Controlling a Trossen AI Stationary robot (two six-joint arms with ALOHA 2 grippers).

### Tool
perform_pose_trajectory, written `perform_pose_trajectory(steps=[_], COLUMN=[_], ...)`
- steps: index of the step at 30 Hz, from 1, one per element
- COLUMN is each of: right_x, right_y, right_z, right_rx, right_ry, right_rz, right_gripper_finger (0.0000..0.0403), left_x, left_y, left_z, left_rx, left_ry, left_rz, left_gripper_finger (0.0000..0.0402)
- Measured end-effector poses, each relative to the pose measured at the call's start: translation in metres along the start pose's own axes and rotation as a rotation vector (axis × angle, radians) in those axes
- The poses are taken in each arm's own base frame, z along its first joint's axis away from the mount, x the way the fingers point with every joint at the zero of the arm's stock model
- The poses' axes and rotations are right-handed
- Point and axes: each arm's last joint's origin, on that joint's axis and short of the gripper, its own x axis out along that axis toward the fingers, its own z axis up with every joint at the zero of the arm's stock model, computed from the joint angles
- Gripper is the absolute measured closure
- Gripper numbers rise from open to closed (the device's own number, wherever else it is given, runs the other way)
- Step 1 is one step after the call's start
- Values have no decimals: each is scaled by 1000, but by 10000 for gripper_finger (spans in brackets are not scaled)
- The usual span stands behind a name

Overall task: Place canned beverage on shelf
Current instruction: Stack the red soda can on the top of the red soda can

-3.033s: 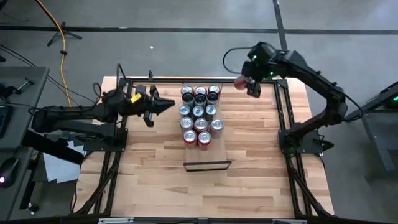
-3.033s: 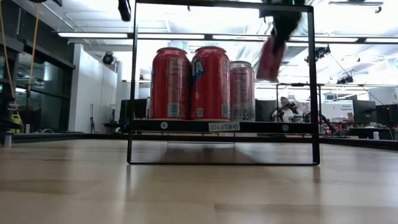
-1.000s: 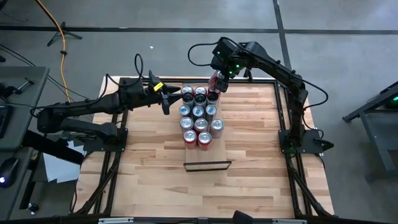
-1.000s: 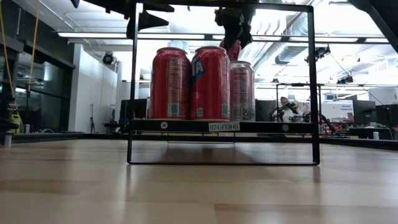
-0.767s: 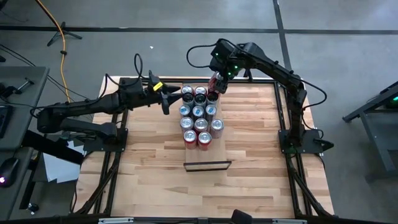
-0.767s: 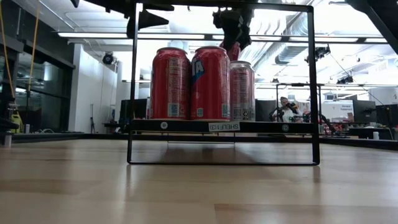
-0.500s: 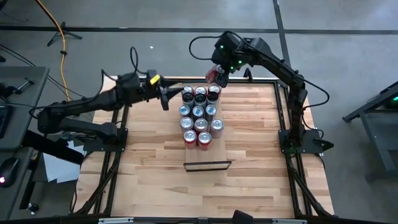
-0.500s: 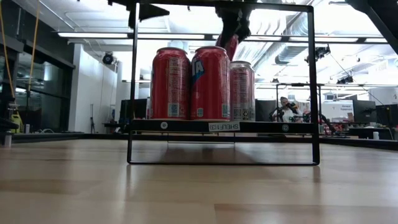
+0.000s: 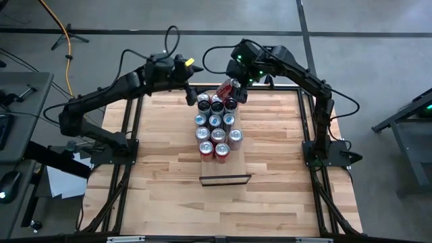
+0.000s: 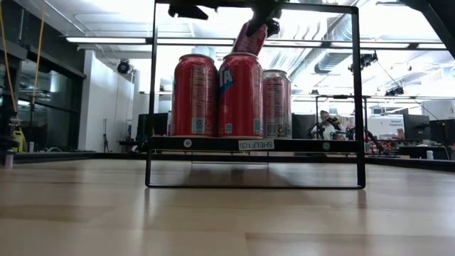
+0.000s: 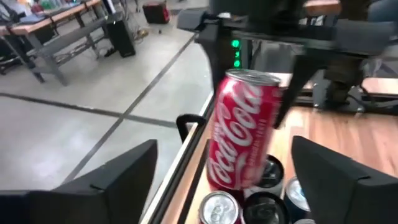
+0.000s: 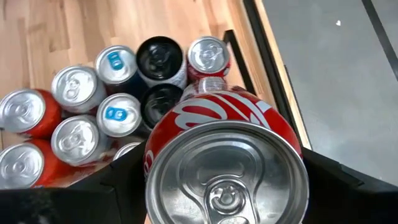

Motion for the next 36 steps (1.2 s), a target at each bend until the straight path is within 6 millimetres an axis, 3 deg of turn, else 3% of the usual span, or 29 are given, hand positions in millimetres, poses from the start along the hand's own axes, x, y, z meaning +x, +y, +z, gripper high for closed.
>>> perform_pose_trajectory(steps=[5,9,23,30,36], right_x=[0,1,-2,-3,-3], right_y=[6,7,29,31,31], right_z=[2,2,14,15,15], right_rx=[-36,-69,-300,-322,-339], right_ry=[-9,-13,-144,-157,-164], right_rz=[9,21,144,142,139], right_gripper_finger=[117,117,117,117,117], left_x=[15,24,41,52,54], left_y=[5,7,3,-4,-3], left_z=[1,-3,-9,-14,-13], left_rx=[-10,-22,-7,11,8], left_ry=[71,94,84,85,69], left_rz=[-89,-186,-346,-432,-427], left_gripper_finger=[38,25,27,27,63])
